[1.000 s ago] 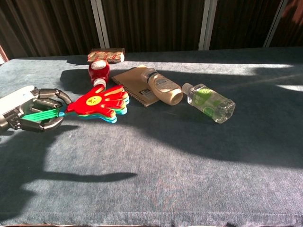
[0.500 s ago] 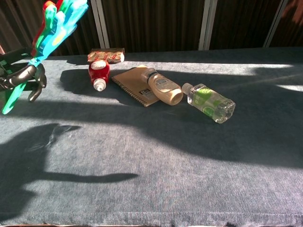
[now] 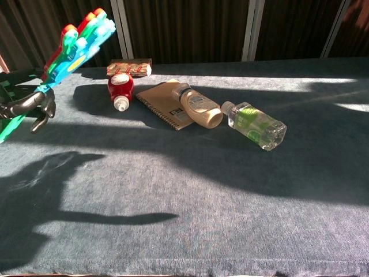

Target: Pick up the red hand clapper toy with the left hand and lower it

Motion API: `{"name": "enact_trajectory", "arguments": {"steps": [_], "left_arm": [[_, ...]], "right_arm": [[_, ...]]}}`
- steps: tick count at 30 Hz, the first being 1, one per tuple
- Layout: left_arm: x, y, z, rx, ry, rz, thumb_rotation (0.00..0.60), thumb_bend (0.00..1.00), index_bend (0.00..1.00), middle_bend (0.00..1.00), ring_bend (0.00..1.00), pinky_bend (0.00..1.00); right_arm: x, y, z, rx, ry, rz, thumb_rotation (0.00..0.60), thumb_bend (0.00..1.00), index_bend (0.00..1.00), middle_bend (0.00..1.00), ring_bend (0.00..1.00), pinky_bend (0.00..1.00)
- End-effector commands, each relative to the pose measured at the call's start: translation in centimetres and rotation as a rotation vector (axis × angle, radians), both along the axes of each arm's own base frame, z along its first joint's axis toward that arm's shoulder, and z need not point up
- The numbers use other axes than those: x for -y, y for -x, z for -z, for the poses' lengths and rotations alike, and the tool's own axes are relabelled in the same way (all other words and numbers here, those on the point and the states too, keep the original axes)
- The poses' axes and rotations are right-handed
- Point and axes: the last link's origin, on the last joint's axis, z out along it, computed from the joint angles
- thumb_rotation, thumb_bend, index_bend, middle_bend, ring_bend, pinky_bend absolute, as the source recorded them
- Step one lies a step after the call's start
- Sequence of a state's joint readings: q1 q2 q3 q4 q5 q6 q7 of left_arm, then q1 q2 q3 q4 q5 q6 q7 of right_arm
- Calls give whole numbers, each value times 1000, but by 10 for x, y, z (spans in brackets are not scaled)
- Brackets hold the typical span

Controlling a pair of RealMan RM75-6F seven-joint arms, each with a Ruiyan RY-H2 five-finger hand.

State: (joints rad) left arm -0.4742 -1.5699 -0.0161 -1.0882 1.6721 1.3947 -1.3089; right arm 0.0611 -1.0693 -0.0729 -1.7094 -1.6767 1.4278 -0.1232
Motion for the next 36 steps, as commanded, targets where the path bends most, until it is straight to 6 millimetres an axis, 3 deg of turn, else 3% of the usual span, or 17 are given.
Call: {"name": "enact_trajectory", "arguments": {"steps": [1,2,7,10,16,19,21,24,26,29,36], "left_arm": [[0,13,20,-607,-90,164,600,664,807,732,549,735],[-2,10,17,-562,-90,146,600,664,807,732,549,734],[-16,-14,-24,13,-216,-64,600,662,807,732,558,756],[-18,-26,-53,290,-273,-84,600,660,806,733,562,768],[-11,-39,-96,793,-140,-134,600,658,802,729,559,764],[-9,-39,-109,918,-75,-154,600,658,800,723,556,765],[-7,-38,-110,909,-58,-146,600,657,800,722,555,766],[-3,-37,-94,736,-54,-110,600,658,799,721,554,767],[-1,-33,-70,518,-40,-81,600,657,799,721,554,769],[2,-27,-36,335,-4,-95,600,655,799,722,554,793],[-3,-8,19,-154,-61,-58,600,661,799,722,555,802]], "right_arm": [[0,0,-1,1,1,0,600,161,0,0,0,0],[0,0,-1,2,1,0,600,161,0,0,0,0],[0,0,-2,5,1,0,600,161,0,0,0,0],[1,0,-2,6,4,3,600,161,0,0,0,0],[1,0,1,3,-8,5,600,161,0,0,0,0],[1,0,0,4,-6,6,600,161,0,0,0,0],[1,0,0,2,-6,6,600,161,0,0,0,0],[1,0,2,0,-11,6,600,161,0,0,0,0],[1,0,2,-1,-11,6,600,161,0,0,0,0],[1,0,2,-1,-10,5,600,161,0,0,0,0],[0,0,0,4,-7,5,600,161,0,0,0,0]]}}
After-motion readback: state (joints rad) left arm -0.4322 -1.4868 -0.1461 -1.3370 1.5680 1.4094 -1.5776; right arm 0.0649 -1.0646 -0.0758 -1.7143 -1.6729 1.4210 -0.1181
